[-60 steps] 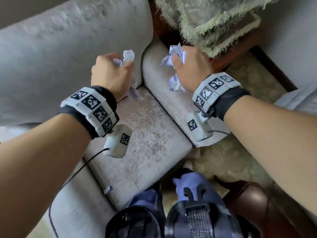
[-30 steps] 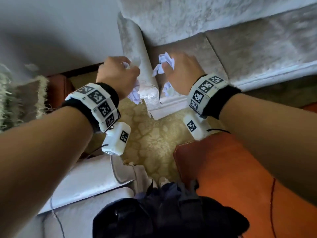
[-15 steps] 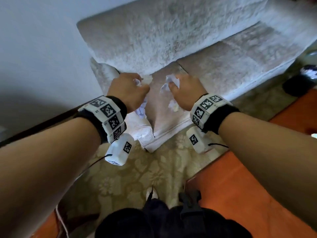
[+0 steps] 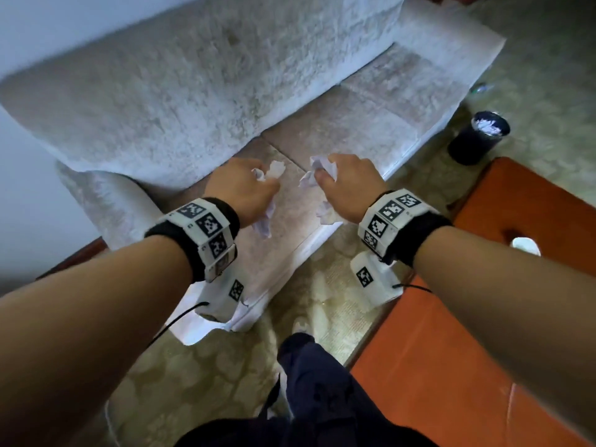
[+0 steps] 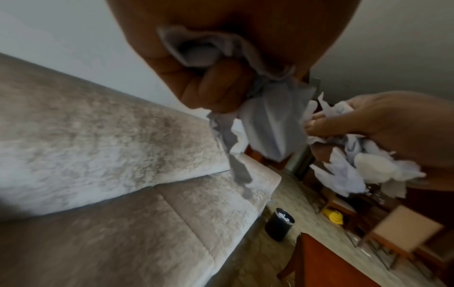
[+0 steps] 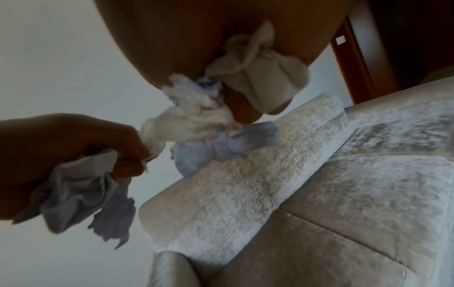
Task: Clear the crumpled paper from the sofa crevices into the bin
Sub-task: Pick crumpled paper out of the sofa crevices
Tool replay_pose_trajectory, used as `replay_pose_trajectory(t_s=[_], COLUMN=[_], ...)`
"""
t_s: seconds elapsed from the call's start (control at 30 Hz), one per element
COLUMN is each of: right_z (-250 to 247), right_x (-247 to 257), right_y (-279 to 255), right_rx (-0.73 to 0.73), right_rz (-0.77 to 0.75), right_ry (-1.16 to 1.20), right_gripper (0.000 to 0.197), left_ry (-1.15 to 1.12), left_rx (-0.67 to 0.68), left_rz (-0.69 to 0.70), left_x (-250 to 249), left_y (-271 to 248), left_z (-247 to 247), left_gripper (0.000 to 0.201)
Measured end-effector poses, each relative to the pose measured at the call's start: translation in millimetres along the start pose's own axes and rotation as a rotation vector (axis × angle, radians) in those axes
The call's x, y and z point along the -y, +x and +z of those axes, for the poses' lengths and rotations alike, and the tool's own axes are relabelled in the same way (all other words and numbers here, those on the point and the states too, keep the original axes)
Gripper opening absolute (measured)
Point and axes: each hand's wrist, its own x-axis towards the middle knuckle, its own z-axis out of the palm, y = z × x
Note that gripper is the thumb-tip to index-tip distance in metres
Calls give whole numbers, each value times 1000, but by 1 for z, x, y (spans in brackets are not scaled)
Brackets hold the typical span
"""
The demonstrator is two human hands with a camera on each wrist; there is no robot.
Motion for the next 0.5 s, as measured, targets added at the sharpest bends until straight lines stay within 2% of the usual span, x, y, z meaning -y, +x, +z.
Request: replay_pose_trajectory(t_s=[0.13,0.27,0.37,0.5], right_z=[-39,-83,-113,-144], right_x=[-48,-116,-169,-233], right_y=[54,92,109,128], right_rx=[-58,-125,-183,-269], right_rz=[69,183,297,486], right_ry=[37,106,80,178], right_gripper=[50,35,38,42], left_ry=[44,37,4,137], left_rx=[-8,126,207,277], left_rz=[127,211,250,430], left_x=[-72,-145,-195,-260], left_y=[84,149,188,223], left_z=[22,60,97,145], left_gripper=[21,26,31,26])
